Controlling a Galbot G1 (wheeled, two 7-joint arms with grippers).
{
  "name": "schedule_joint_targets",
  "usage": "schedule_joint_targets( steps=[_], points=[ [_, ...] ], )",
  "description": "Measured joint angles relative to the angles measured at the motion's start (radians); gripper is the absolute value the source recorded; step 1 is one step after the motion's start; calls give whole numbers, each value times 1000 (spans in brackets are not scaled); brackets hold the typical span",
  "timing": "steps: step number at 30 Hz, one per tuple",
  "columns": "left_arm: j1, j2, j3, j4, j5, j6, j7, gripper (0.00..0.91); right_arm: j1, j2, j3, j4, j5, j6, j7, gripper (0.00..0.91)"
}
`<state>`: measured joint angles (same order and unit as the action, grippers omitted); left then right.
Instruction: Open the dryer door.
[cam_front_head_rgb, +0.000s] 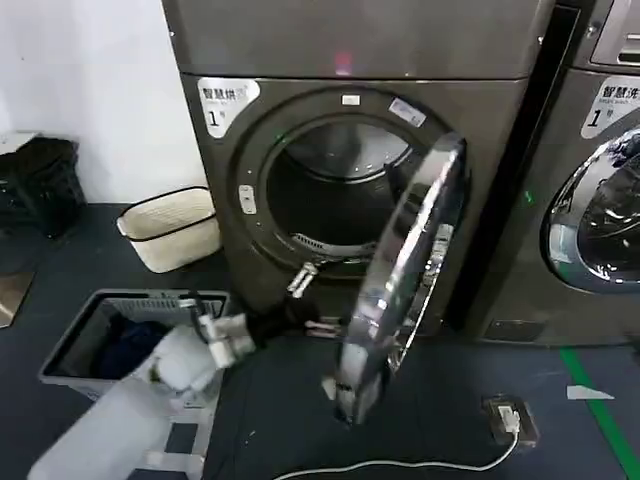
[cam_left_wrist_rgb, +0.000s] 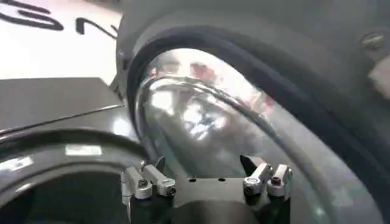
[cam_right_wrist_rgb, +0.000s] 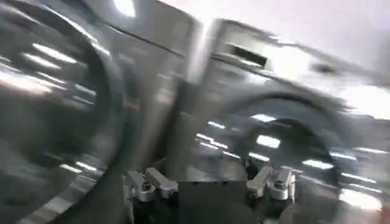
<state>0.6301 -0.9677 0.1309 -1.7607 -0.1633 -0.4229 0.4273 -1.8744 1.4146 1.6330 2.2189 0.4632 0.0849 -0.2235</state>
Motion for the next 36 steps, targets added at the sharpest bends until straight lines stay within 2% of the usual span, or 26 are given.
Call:
schedule_joint_targets(
  steps=[6,10,16,29,33,36],
  points=[
    [-54,-74,63,41,-7,-3,-7,907,-3,144,161,-39,-96,-83,291,907],
    [-100,-126,122,75,-8,-3,-19,907,5,196,230,-88,-179,-77,476,907],
    [-156,-216,197,129,-1,2,-28,907,25,195,321,-184,-285,-39,594,907],
    [-268,-440,298,334,-16,9,-38,907,3,194,530,-429,-298,-48,613,907],
    [-286,-501,306,398,7,19,-40,907,2,186,557,-462,-298,-84,627,907],
    [-300,-540,304,437,25,30,-50,907,-2,169,570,-475,-282,-91,628,907]
  ],
)
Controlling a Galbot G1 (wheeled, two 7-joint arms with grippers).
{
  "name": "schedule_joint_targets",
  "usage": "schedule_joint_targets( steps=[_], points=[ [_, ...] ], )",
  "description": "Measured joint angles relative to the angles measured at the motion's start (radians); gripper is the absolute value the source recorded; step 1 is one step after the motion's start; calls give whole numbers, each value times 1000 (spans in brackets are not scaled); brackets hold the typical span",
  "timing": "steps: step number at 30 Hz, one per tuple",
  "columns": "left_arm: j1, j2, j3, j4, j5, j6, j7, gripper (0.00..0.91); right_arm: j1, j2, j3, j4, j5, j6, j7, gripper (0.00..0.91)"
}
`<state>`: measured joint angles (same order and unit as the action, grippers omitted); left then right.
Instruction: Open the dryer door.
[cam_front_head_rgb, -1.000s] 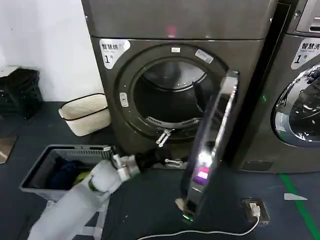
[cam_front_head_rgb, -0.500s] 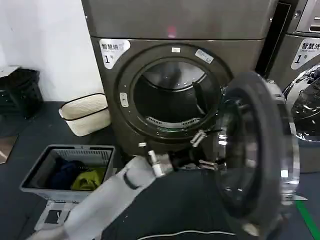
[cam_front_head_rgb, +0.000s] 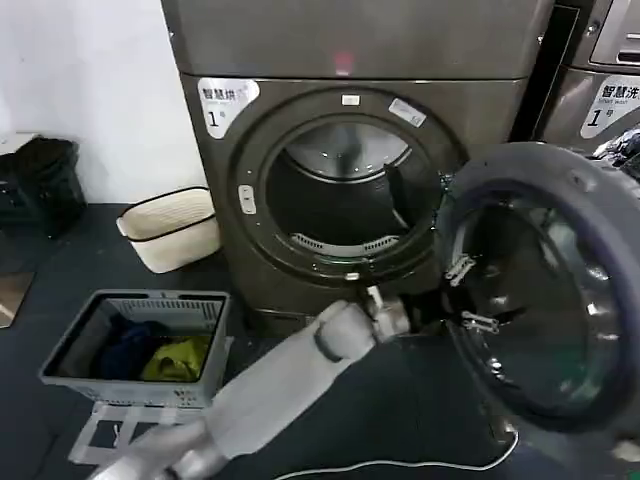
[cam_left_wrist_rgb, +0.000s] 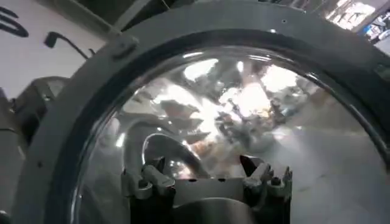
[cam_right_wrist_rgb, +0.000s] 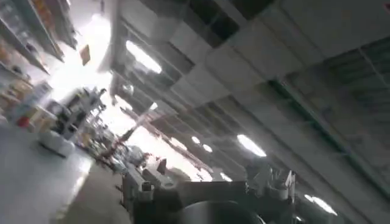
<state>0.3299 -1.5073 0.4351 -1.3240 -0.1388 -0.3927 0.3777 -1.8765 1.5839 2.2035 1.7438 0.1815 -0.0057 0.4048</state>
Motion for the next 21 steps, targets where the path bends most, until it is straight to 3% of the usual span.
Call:
schedule_joint_targets(
  steps=[11,21],
  points=[
    [-37,-102,-7,127,34,48,-24,907,-26,-27,54,-56,10,-10,0,907],
    [-27,-102,-4,97,18,108,-13,907,-20,-24,49,-52,8,-5,-6,907]
  ],
)
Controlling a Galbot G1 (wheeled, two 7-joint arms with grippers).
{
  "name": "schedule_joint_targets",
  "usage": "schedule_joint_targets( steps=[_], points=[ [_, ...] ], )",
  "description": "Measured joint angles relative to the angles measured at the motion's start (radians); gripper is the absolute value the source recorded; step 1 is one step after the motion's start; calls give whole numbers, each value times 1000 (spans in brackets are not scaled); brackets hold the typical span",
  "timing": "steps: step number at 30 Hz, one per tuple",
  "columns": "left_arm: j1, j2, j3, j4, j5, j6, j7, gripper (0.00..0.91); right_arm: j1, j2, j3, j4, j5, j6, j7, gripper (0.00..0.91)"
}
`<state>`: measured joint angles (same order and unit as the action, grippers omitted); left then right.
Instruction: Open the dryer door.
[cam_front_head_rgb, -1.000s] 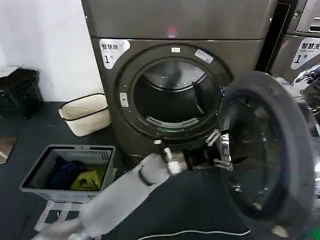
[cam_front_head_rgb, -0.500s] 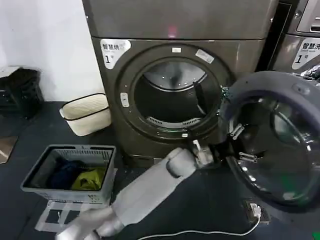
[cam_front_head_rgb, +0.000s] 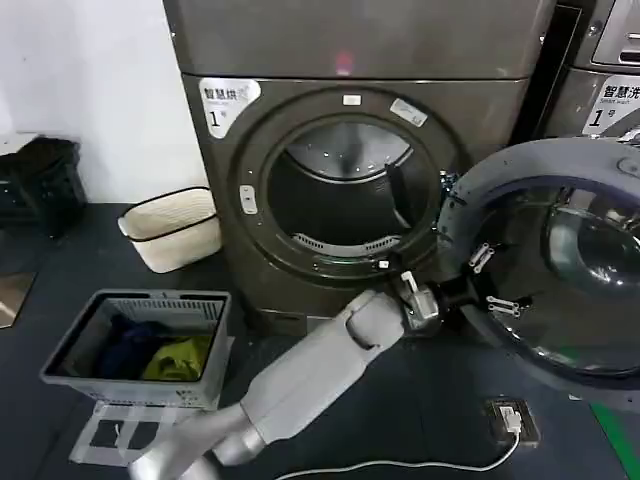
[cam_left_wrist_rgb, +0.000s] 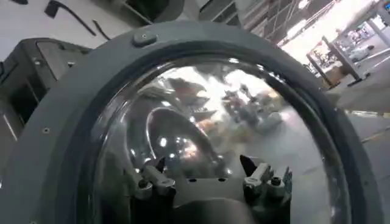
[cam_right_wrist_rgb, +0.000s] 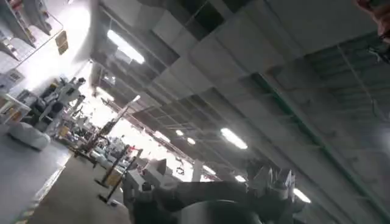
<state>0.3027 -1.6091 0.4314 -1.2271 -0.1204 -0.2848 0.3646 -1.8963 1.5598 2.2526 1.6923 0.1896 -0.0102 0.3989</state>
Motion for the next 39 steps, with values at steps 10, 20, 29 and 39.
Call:
schedule_joint_targets(
  steps=[10,20,29,39],
  points=[
    [112,149,-26,-401,-289,525,-96,907,8,-15,-25,-12,1,0,-14,907],
    [335,585,-252,-852,-580,770,-275,907,35,-21,-75,8,0,-4,-29,907],
    [569,865,-523,-952,-813,962,-532,907,55,-40,-132,43,-19,-11,-38,907],
    [599,1078,-694,-882,-1390,1022,-909,907,79,-46,-201,62,-16,-12,-47,907]
  ],
)
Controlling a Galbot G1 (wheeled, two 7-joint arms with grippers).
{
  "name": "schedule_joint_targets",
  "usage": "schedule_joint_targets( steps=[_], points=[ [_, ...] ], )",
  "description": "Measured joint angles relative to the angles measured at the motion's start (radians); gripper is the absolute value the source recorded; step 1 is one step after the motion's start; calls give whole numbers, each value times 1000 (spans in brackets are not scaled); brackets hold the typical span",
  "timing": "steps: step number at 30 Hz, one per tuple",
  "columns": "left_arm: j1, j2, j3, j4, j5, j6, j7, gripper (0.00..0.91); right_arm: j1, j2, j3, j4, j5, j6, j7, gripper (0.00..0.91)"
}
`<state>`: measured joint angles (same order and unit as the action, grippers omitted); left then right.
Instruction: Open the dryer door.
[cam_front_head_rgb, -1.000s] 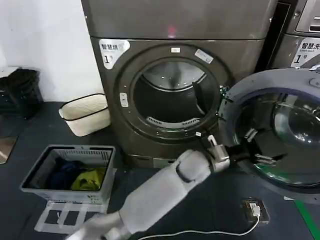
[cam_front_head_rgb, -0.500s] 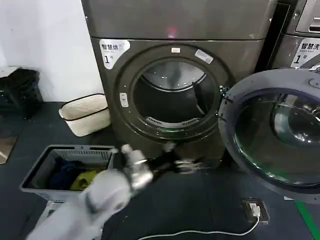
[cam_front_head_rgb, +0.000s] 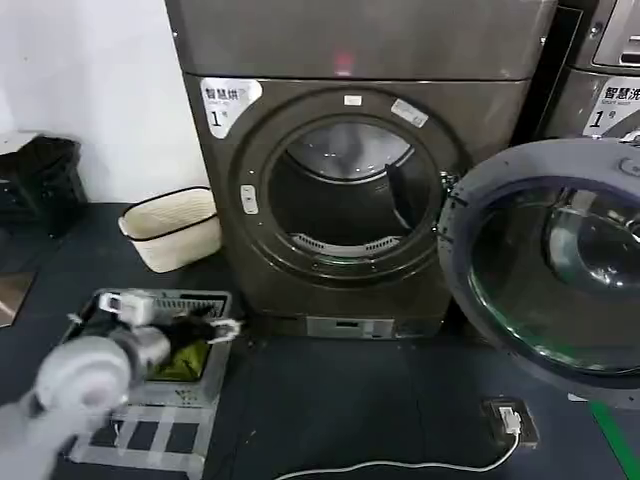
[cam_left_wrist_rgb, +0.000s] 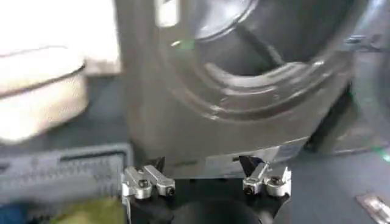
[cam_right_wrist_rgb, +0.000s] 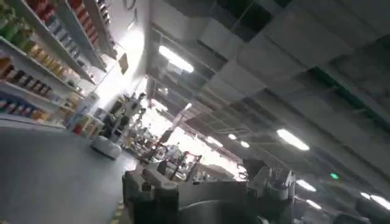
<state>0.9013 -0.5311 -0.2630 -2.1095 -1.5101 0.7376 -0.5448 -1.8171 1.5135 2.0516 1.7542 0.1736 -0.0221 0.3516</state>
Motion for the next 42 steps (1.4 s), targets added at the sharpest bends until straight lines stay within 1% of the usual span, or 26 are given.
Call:
schedule_joint_targets(
  steps=[3,8,12,15,19,23,32,42],
  points=[
    [-9,73,-11,44,-145,0,-85,907,6,-2,-13,9,0,1,-3,907],
    [-15,178,-17,106,-365,-1,-185,907,20,3,-34,27,-1,1,-5,907],
    [-18,234,-18,159,-548,-1,-233,907,30,16,-57,43,3,6,-7,907],
    [-16,256,-24,204,-617,-2,-261,907,32,17,-65,35,5,9,-6,907],
    [-25,261,-24,256,-665,-2,-291,907,32,17,-66,26,6,12,-4,907],
    [-44,261,-25,288,-694,-2,-292,907,25,24,-60,14,8,20,0,907],
    [-50,262,-25,301,-694,-1,-290,907,7,31,-42,-14,30,47,0,907],
    [-51,263,-24,303,-694,-1,-289,907,-2,40,-40,-36,32,72,-2,907]
  ],
)
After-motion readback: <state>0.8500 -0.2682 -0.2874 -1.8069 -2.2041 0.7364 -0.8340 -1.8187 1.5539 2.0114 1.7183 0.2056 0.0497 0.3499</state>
